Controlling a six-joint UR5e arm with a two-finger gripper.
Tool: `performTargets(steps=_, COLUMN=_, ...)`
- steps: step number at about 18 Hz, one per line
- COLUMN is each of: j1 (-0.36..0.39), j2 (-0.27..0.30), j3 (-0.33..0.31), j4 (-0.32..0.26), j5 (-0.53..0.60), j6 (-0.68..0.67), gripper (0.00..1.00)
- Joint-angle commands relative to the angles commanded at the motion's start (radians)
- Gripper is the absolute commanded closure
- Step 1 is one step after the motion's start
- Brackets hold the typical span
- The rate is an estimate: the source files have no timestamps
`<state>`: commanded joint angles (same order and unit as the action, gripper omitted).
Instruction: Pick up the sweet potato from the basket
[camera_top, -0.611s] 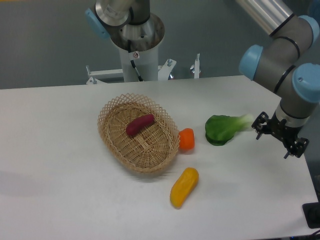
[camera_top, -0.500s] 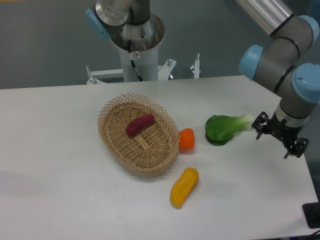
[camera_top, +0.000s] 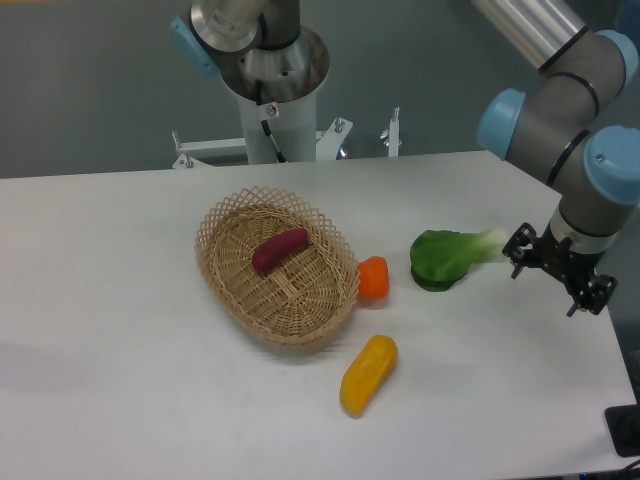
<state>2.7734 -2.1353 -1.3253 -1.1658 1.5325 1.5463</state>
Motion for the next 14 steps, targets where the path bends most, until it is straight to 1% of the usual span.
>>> performTargets(steps=3, j1=0.0, j2=0.014, j3=-0.023, j4=-0.002, j5=-0.008, j6=-0.015, gripper=0.0)
performTargets(steps=5, j1=-0.003, j2=0.034, j3=-0.064, j4=0.002, j5=-0.008, j6=-0.064, gripper=0.0)
performTargets(steps=7, j1=-0.017, j2=0.061, j3=-0.101, j4=0.0, j5=-0.014, j6=-0.081, gripper=0.0)
performTargets(steps=8, j1=-0.024, j2=0.077, j3=-0.127, j4=0.0, j5=-0.026, j6=-0.081, gripper=0.0)
performTargets(steps=10, j1=-0.034, j2=0.127, j3=-0.204, j4=0.0, j5=-0.044, j6=-0.083, gripper=0.0)
performTargets(steps=14, j1=-0.1, j2=0.227, j3=-0.36, j4=0.002, j5=-0.057, j6=-0.104, gripper=0.0)
